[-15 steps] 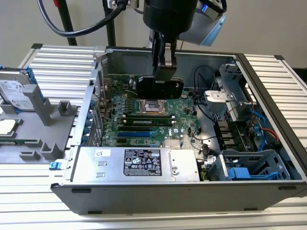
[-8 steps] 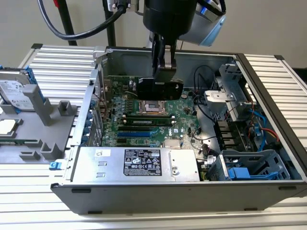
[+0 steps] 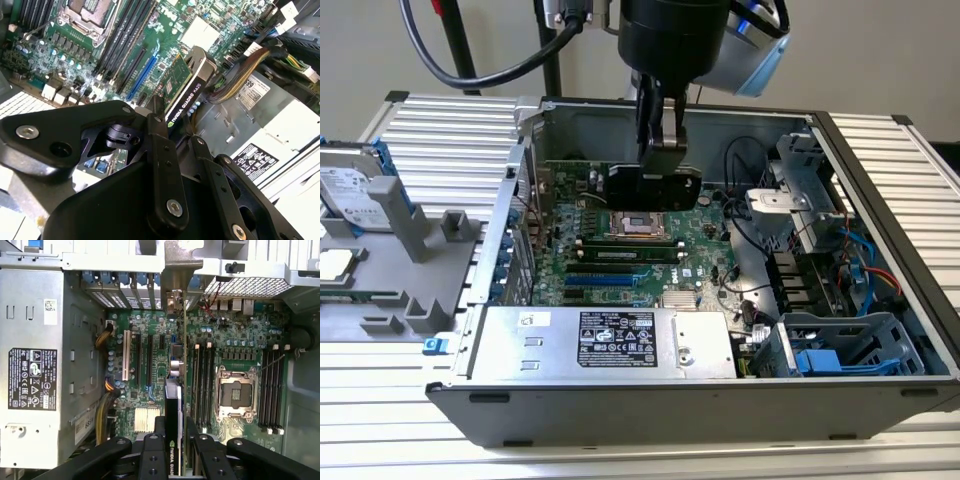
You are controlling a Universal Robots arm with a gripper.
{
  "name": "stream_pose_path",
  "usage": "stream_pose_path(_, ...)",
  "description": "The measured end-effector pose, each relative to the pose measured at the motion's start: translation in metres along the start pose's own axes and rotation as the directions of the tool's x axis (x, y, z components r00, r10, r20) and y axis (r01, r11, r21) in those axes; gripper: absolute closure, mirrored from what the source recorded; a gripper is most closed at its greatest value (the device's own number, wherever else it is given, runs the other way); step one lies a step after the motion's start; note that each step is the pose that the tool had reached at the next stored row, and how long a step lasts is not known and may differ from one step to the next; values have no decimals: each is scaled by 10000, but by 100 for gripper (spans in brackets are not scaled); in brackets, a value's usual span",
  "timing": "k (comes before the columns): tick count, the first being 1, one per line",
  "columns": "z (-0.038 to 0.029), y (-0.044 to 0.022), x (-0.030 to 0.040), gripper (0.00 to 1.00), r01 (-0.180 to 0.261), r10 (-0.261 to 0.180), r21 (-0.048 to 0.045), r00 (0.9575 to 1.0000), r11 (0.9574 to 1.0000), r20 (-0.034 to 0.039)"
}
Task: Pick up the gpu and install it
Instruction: 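Insert the gpu into the slot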
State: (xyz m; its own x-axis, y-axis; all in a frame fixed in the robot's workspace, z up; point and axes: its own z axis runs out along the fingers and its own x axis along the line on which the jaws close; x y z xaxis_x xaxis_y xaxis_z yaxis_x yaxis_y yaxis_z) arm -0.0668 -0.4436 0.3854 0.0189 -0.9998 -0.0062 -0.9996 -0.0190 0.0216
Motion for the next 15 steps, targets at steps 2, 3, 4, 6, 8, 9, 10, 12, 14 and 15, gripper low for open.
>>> stream_pose_path(2,7,0,0,100,0,0,0,10000,10000,0)
stream_pose_path(3,11,0,-1,100,-1,1,0,10000,10000,1)
stream_pose_path(4,14,0,-1,100,-1,1,0,10000,10000,1)
stream_pose_path(6,20,0,-1,100,-1,1,0,10000,10000,0)
stream_pose_path(8,26,0,-1,100,-1,1,0,10000,10000,-1)
stream_pose_path(9,28,-1,-1,100,0,0,0,10000,10000,0)
stream_pose_path(10,30,-1,-1,100,0,0,0,10000,10000,0)
stream_pose_path(12,33,-1,-1,100,-1,1,0,10000,10000,-1)
stream_pose_path(14,35,-1,-1,100,0,0,0,10000,10000,0)
stream_pose_path(15,36,-1,-1,100,-1,1,0,10000,10000,0)
